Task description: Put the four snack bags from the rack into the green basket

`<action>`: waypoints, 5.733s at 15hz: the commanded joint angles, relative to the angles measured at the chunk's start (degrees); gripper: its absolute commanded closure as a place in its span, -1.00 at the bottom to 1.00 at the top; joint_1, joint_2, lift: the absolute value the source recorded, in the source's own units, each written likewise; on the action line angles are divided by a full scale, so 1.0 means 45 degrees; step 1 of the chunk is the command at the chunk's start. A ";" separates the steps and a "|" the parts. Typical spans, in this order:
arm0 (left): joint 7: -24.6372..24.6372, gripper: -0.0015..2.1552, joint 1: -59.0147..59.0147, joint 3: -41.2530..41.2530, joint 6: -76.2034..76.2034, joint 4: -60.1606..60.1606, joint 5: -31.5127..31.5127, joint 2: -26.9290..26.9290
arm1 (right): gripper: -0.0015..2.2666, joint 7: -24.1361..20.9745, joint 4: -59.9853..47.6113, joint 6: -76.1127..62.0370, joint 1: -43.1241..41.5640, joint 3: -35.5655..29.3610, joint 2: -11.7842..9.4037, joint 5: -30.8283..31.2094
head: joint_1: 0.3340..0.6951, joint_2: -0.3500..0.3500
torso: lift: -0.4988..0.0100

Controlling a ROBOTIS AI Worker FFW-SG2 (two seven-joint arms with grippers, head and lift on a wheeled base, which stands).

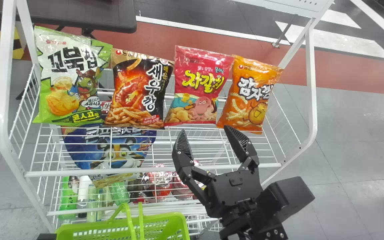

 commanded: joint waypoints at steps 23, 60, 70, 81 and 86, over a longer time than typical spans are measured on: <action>-0.0399 0.96 0.0310 -0.0175 -0.0343 -0.0207 0.0173 0.0040 | -0.90 -0.0358 0.8017 0.3703 -0.9985 0.4395 0.0836 0.0214 | 1.00 -0.27 | 0.94; -0.0497 0.96 0.0388 0.0430 -0.0617 -0.0207 0.0154 -0.0234 | 0.75 0.5482 -0.5127 1.4094 0.1343 -0.4980 -0.0426 -0.2794 | 1.00 -1.00 | 0.94; -0.0868 0.96 0.1502 0.0489 0.0672 -0.2492 0.0114 -0.0234 | 0.75 0.7084 -0.1573 1.6399 -0.0005 -0.3887 -0.0387 -0.2638 | 1.00 -1.00 | 0.94; -0.0887 0.96 0.1658 0.0489 0.0907 -0.2766 0.0036 -0.0234 | -0.94 0.6830 -0.1846 1.7961 -0.0513 -0.3301 -0.0465 -0.2813 | 1.00 -1.00 | 0.94; -0.0907 0.96 0.1756 0.0528 0.0907 -0.2844 0.0056 -0.0214 | -0.94 0.6791 -0.2178 1.7727 -0.0649 -0.3516 -0.0289 -0.3243 | 1.00 -1.00 | 0.94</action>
